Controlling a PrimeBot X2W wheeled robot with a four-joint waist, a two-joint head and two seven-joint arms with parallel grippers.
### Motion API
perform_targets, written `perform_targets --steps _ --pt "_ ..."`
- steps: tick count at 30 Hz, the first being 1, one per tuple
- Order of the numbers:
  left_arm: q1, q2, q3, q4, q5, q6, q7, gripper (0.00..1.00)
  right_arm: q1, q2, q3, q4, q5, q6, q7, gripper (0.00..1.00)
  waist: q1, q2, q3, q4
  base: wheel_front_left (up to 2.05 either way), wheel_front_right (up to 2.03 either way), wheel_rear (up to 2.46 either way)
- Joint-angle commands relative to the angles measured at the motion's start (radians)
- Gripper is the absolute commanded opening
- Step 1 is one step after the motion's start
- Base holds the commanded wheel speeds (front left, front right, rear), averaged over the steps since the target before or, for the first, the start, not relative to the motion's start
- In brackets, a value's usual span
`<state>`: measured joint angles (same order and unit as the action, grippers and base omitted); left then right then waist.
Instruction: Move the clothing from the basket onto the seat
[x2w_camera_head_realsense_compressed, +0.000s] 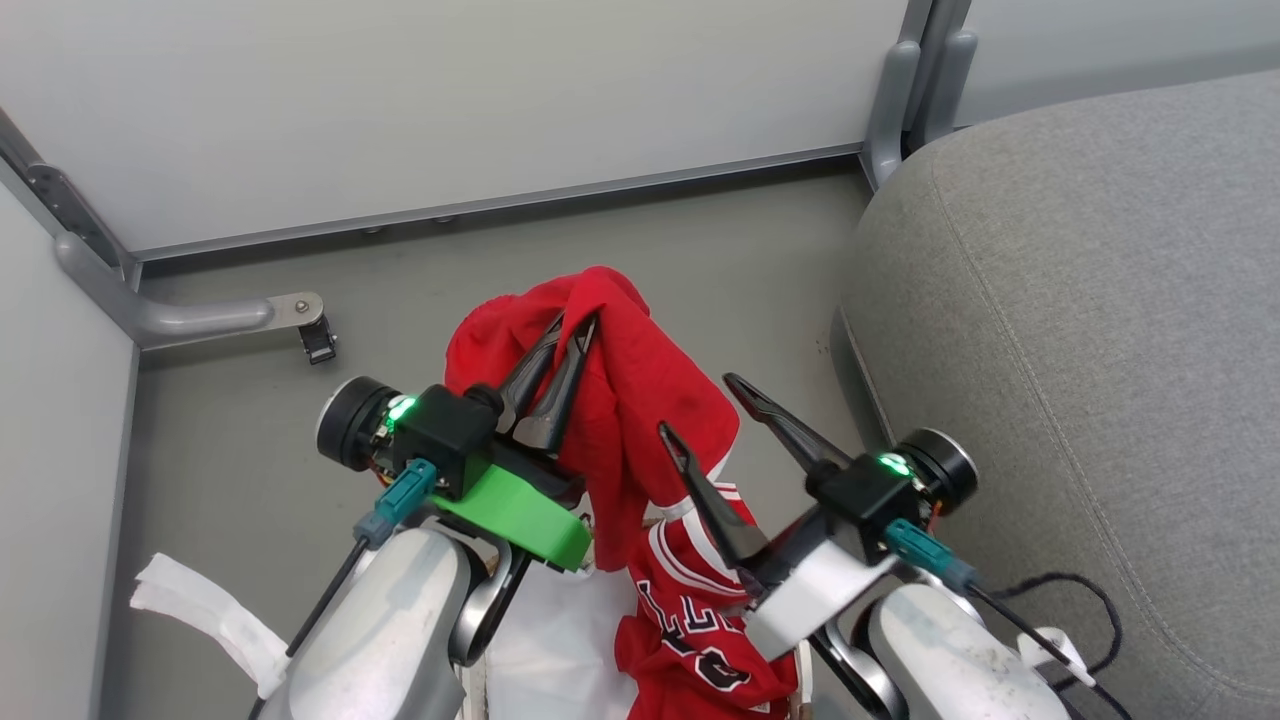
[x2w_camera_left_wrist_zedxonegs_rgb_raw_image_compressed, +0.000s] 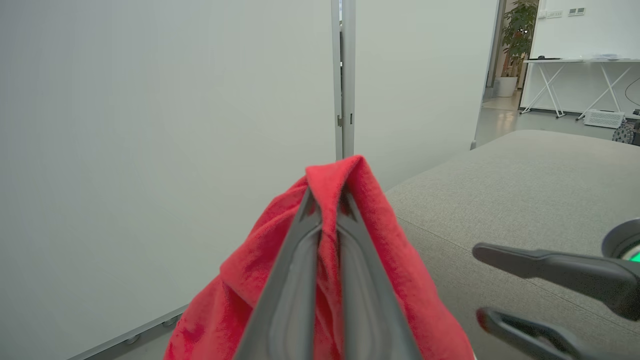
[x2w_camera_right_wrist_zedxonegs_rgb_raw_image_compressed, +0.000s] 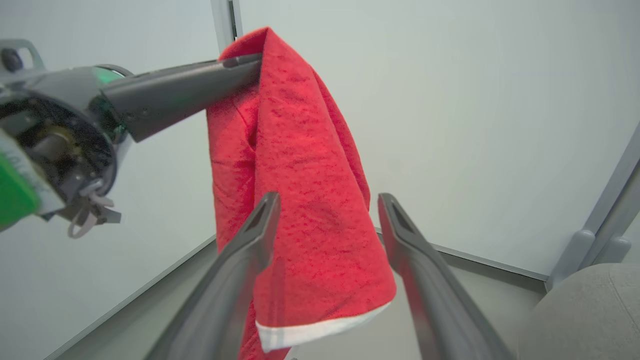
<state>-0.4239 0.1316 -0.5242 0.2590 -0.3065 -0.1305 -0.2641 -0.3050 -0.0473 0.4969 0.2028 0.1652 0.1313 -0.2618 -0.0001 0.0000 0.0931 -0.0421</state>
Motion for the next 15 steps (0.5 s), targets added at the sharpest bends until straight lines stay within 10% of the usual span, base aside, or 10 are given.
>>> perform_targets --steps 1,11,12,13,14,15 --pt "0.012 -0.005 -0.002 -0.008 -0.005 0.000 0.000 0.00 -0.036 -0.007 0.032 0.020 -0.015 -0.001 -0.005 1.00 0.0001 0.0000 0.002 0.003 0.00 0.00 0.00" --pt "0.016 -0.030 -0.078 -0.004 -0.034 0.000 0.000 0.00 -0.223 -0.005 0.173 0.246 0.005 -0.001 -0.005 1.00 0.0001 0.0000 0.008 0.052 0.00 0.00 0.00" --pt "0.015 -0.033 -0.087 -0.005 -0.039 0.000 0.000 0.00 -0.232 -0.005 0.179 0.262 0.019 -0.001 -0.005 0.92 0.0001 0.0000 0.008 0.058 0.00 0.00 0.00" --pt "0.015 -0.034 -0.093 -0.006 -0.041 0.000 0.000 0.00 -0.238 -0.006 0.180 0.273 0.029 -0.001 -0.005 0.28 0.0001 0.0000 0.009 0.063 0.00 0.00 0.00" --pt "0.013 -0.035 -0.099 -0.004 -0.042 0.000 0.000 0.00 -0.243 -0.006 0.187 0.285 0.047 -0.001 -0.005 0.00 0.0001 0.0000 0.010 0.068 0.00 0.00 0.00" --pt "0.013 -0.036 -0.099 -0.003 -0.045 0.000 0.000 0.00 -0.246 -0.005 0.190 0.286 0.069 -0.001 -0.005 0.00 0.0001 0.0000 0.009 0.072 0.00 0.00 0.00"
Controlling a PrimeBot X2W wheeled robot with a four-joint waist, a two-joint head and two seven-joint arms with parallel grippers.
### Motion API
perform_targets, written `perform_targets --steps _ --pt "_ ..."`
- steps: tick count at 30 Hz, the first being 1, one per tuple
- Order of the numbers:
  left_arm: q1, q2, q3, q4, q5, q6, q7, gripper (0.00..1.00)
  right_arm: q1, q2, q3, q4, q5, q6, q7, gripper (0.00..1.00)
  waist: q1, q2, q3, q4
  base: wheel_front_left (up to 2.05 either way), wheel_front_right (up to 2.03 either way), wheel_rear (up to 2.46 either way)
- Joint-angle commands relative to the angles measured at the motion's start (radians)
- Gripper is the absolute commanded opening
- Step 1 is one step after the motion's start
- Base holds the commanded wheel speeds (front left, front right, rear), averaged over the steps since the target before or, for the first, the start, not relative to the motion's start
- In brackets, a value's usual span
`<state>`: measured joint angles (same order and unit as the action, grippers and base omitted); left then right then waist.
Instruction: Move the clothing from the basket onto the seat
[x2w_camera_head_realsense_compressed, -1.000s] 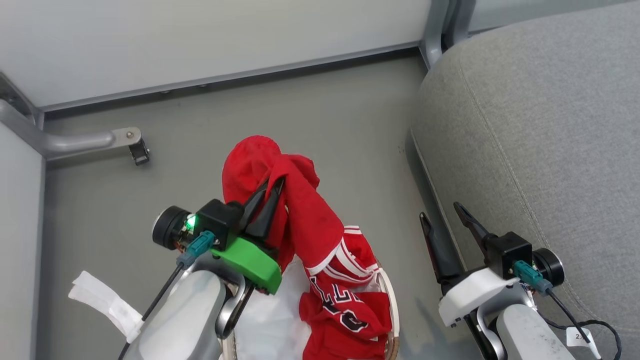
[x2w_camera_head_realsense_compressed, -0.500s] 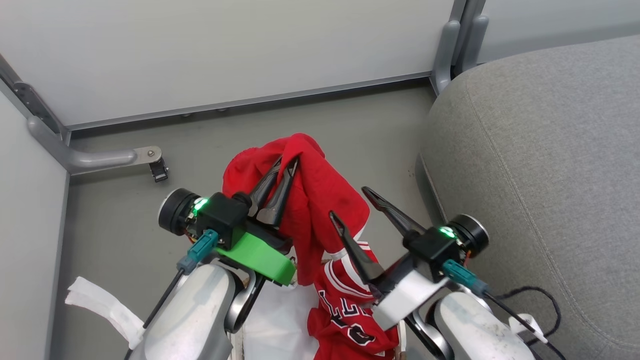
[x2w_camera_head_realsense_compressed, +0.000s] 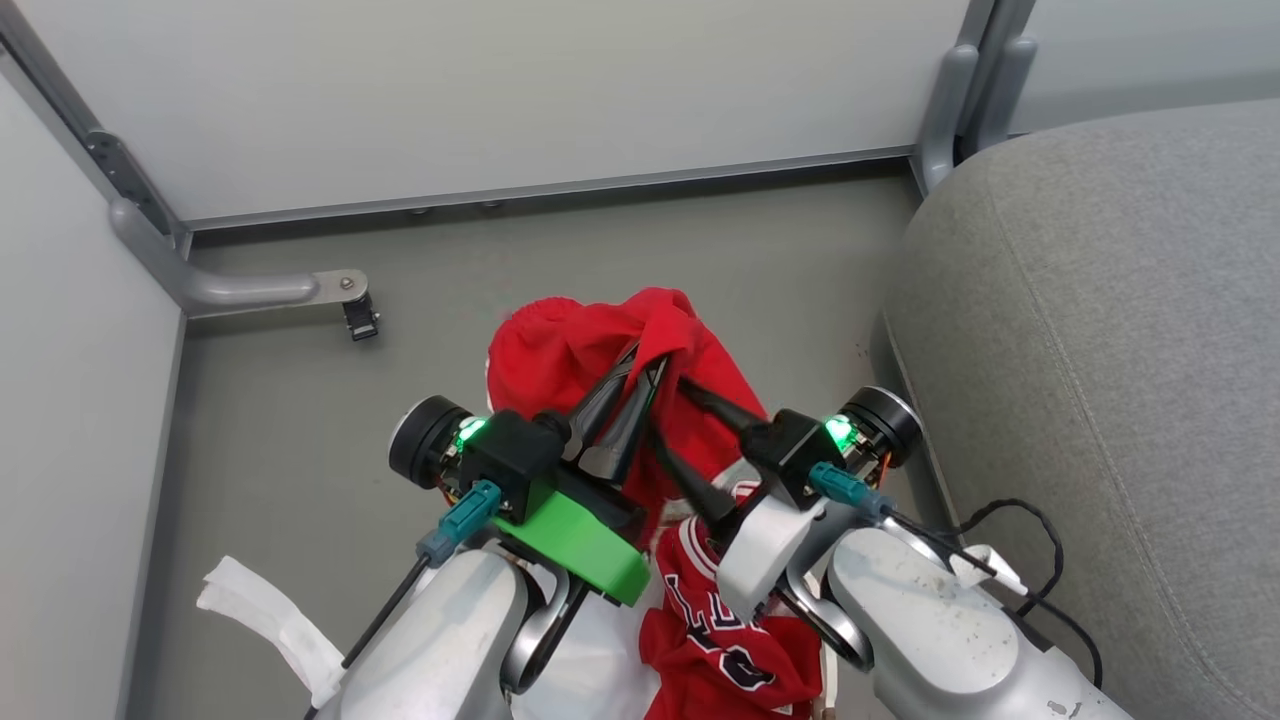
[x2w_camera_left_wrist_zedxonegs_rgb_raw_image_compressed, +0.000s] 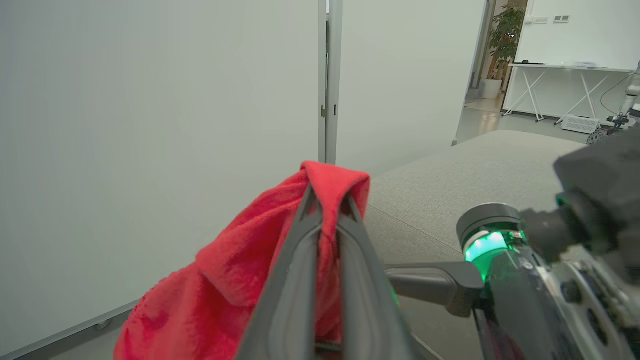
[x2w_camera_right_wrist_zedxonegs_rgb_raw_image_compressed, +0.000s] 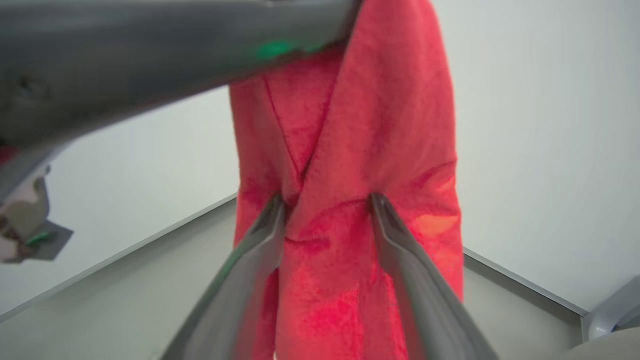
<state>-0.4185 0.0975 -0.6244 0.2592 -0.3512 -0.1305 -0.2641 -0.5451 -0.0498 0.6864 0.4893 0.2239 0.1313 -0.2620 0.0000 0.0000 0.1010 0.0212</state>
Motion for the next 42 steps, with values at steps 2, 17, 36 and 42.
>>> perform_targets --steps 2,17,36,42 --pt "0.006 -0.004 -0.003 0.000 -0.006 0.000 0.000 0.00 -0.015 -0.004 -0.011 0.004 0.032 -0.001 -0.005 0.00 0.0000 0.0000 0.001 0.013 0.00 0.00 0.00" --pt "0.029 0.022 0.059 -0.007 0.031 0.000 0.000 1.00 0.032 -0.003 -0.068 -0.042 0.046 -0.001 -0.005 0.00 0.0000 0.0000 0.022 -0.101 0.00 0.00 0.00" --pt "0.068 0.084 0.037 -0.056 0.062 0.000 0.000 1.00 0.103 -0.002 -0.281 -0.124 -0.063 -0.001 -0.005 0.00 0.0000 0.0000 0.146 -0.513 0.00 0.00 0.00" --pt "0.025 0.145 -0.003 -0.079 0.058 0.000 0.000 1.00 -0.015 -0.001 -0.432 -0.081 -0.158 -0.001 -0.005 0.00 0.0000 0.0000 0.258 -0.483 0.00 0.00 0.00"
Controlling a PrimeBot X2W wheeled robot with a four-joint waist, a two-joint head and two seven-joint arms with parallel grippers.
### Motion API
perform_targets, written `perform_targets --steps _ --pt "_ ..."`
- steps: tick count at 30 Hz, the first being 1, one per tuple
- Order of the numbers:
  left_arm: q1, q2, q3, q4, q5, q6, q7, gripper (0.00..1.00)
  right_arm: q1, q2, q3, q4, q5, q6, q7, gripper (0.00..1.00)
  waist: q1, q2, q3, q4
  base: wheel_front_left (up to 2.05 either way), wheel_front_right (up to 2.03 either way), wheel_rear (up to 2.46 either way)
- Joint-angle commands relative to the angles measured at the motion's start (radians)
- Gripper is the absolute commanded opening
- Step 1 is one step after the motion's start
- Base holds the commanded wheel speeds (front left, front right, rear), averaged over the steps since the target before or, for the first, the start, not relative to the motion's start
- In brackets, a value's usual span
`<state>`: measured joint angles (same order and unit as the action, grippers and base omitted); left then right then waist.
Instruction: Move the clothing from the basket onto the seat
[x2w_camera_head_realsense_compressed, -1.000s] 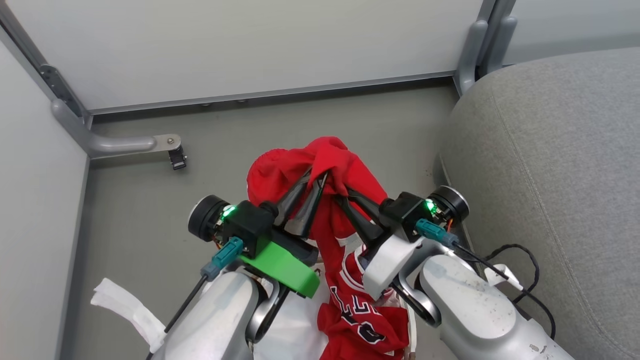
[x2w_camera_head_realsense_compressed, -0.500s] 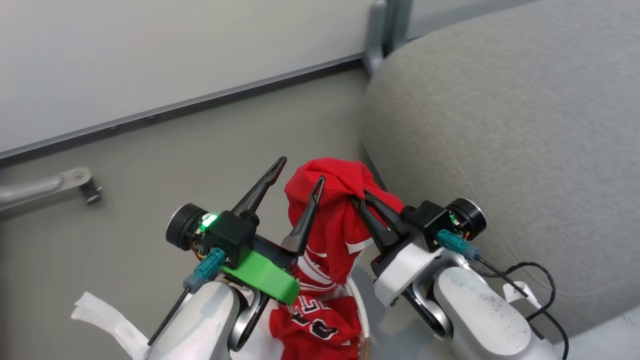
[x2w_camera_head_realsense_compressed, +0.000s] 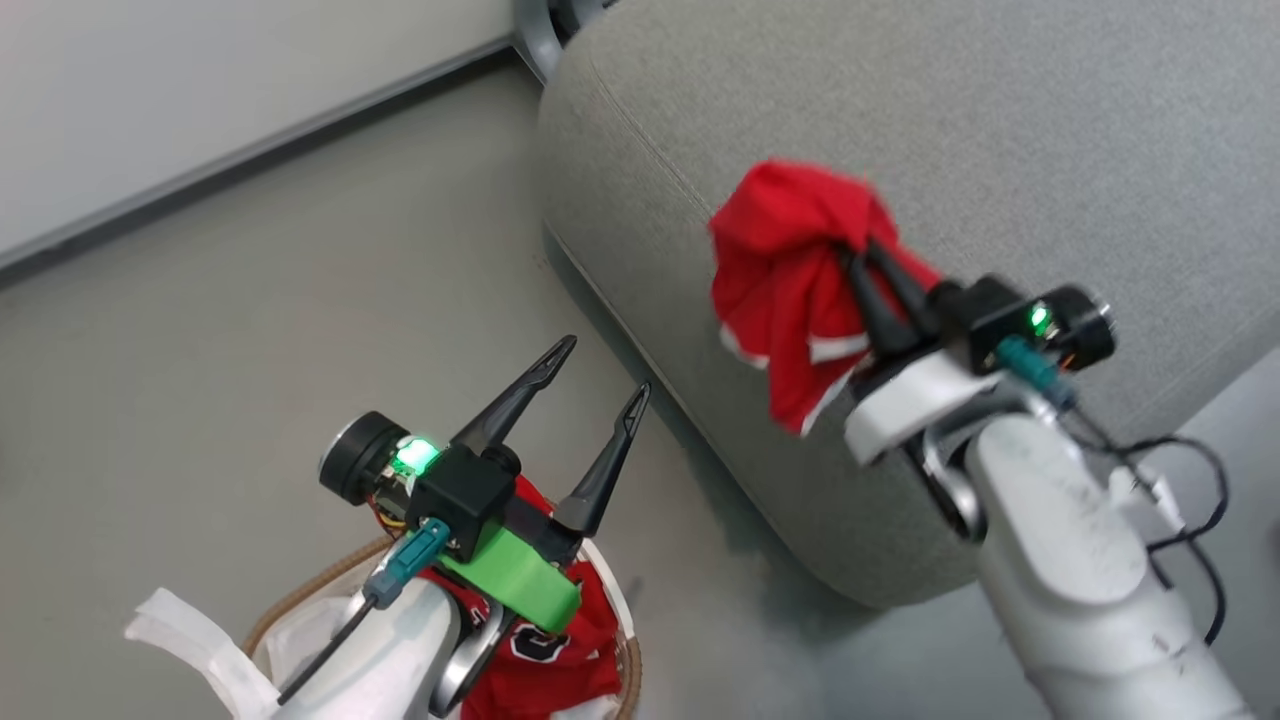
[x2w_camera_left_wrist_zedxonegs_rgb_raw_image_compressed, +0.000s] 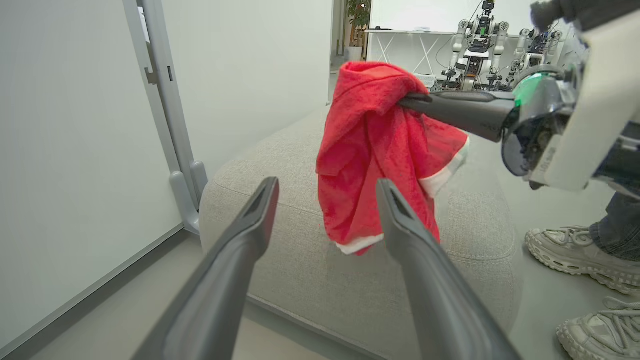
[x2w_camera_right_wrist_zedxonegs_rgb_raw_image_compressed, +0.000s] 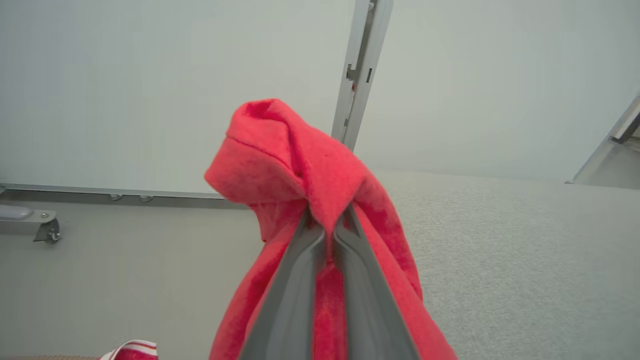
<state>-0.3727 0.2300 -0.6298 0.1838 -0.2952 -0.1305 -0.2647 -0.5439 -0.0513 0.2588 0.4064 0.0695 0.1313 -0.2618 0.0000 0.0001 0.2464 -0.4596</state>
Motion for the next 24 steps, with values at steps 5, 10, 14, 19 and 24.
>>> perform_targets --steps 5,10,14,19,24 --pt "-0.062 0.080 -0.013 -0.039 -0.009 0.000 0.001 1.00 -0.168 0.001 -0.138 0.061 -0.110 -0.001 -0.005 0.00 0.0000 -0.0001 0.227 0.051 0.00 0.00 0.00" --pt "-0.117 0.156 -0.028 -0.092 -0.011 0.000 0.001 1.00 -0.351 -0.004 -0.309 0.112 -0.206 -0.001 -0.005 0.00 0.0000 -0.0001 0.366 0.106 0.00 0.00 0.00" --pt "-0.159 0.197 -0.027 -0.141 -0.005 0.000 0.001 1.00 -0.467 -0.023 -0.394 0.143 -0.283 -0.001 -0.005 0.00 0.0000 -0.0001 0.460 0.132 0.00 0.00 0.00" --pt "-0.187 0.227 -0.040 -0.185 -0.006 0.000 0.001 1.00 -0.586 -0.050 -0.503 0.192 -0.360 -0.001 -0.005 0.00 0.0000 -0.0001 0.539 0.162 0.00 0.00 0.00" --pt "-0.198 0.252 -0.043 -0.208 -0.016 0.000 0.001 1.00 -0.673 -0.071 -0.636 0.218 -0.436 -0.001 -0.005 0.00 0.0000 -0.0001 0.610 0.195 0.00 0.00 0.00"
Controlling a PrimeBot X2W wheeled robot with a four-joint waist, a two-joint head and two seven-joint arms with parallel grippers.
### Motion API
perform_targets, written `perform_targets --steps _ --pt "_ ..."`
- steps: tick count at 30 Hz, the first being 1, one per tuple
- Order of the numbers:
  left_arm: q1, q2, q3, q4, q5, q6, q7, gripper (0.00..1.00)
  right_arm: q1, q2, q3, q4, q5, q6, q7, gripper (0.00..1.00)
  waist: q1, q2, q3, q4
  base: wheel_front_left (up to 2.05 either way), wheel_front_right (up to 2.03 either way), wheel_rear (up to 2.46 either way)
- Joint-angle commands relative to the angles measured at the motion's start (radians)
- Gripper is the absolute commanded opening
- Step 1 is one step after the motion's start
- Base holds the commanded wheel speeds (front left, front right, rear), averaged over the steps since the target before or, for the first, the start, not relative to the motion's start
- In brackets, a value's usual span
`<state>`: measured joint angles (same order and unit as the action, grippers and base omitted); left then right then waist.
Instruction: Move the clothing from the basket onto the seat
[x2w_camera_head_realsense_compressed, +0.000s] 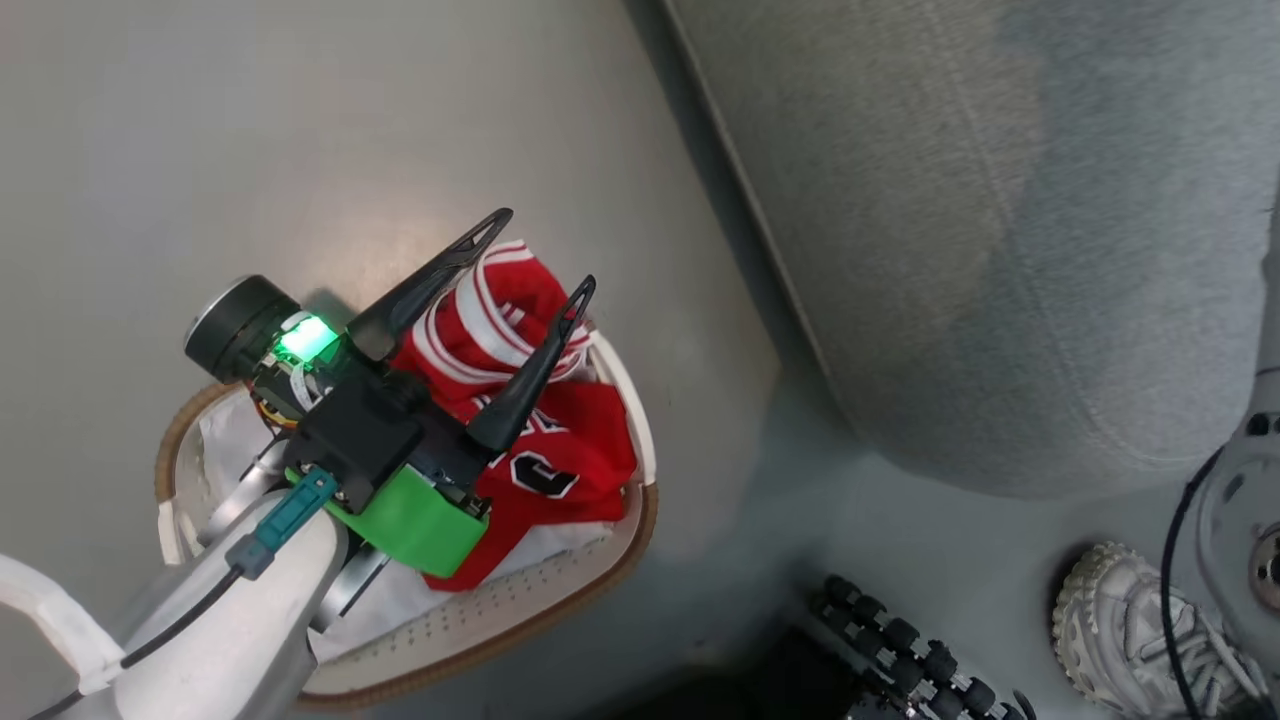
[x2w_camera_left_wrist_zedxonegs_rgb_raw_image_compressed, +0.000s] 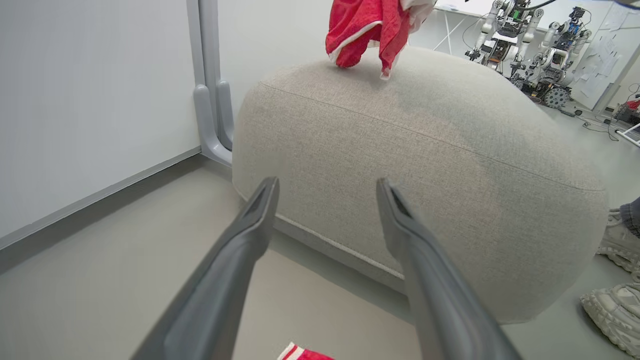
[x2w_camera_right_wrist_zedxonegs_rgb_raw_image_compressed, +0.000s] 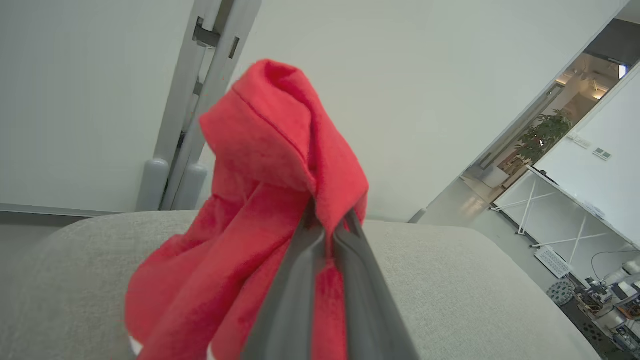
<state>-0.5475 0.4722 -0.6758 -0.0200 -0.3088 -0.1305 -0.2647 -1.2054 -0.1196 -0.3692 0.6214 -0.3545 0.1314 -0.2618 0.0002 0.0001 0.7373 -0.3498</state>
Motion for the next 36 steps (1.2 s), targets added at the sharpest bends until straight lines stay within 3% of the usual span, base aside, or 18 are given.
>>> perform_targets --steps 1,7,8,9,10,18,30,36 --pt "-0.025 0.014 0.005 -0.008 -0.002 0.000 0.001 1.00 -0.020 -0.004 -0.034 0.006 -0.027 -0.001 -0.004 0.00 -0.0002 -0.0001 0.129 0.089 0.00 0.00 0.00" --pt "-0.006 0.030 0.037 -0.005 -0.013 0.000 0.001 1.00 -0.027 0.015 -0.196 0.015 -0.136 -0.001 0.004 0.00 -0.0002 -0.0001 0.158 0.100 0.00 0.00 0.00" --pt "-0.002 0.032 0.041 -0.002 -0.014 0.000 0.001 1.00 -0.022 0.024 -0.213 0.016 -0.148 -0.001 0.002 0.30 -0.0002 -0.0001 0.160 0.100 0.00 0.00 0.00" --pt "0.000 0.033 0.044 -0.001 -0.015 0.000 0.001 1.00 -0.014 0.027 -0.220 0.016 -0.162 -0.001 0.000 0.86 -0.0002 -0.0001 0.158 0.099 0.00 0.00 0.00" --pt "-0.001 0.029 0.050 -0.002 -0.018 0.000 0.001 1.00 -0.005 0.032 -0.225 0.019 -0.173 -0.001 -0.001 1.00 -0.0002 -0.0001 0.154 0.099 0.00 0.00 0.00" --pt "0.008 -0.019 0.084 0.013 -0.024 0.000 0.001 1.00 0.145 0.057 -0.157 -0.111 -0.067 -0.001 -0.004 1.00 -0.0002 -0.0001 0.066 0.100 0.00 0.00 0.00" --pt "0.102 -0.106 0.182 0.104 -0.022 0.000 0.001 1.00 0.501 0.053 0.090 -0.307 0.136 -0.001 -0.004 1.00 -0.0002 -0.0001 -0.170 0.136 0.00 0.00 0.00" --pt "0.175 -0.171 0.293 0.166 -0.014 0.000 0.001 1.00 0.647 0.061 0.201 -0.342 0.242 -0.001 -0.005 1.00 -0.0002 -0.0001 -0.294 0.179 0.00 0.00 0.00"
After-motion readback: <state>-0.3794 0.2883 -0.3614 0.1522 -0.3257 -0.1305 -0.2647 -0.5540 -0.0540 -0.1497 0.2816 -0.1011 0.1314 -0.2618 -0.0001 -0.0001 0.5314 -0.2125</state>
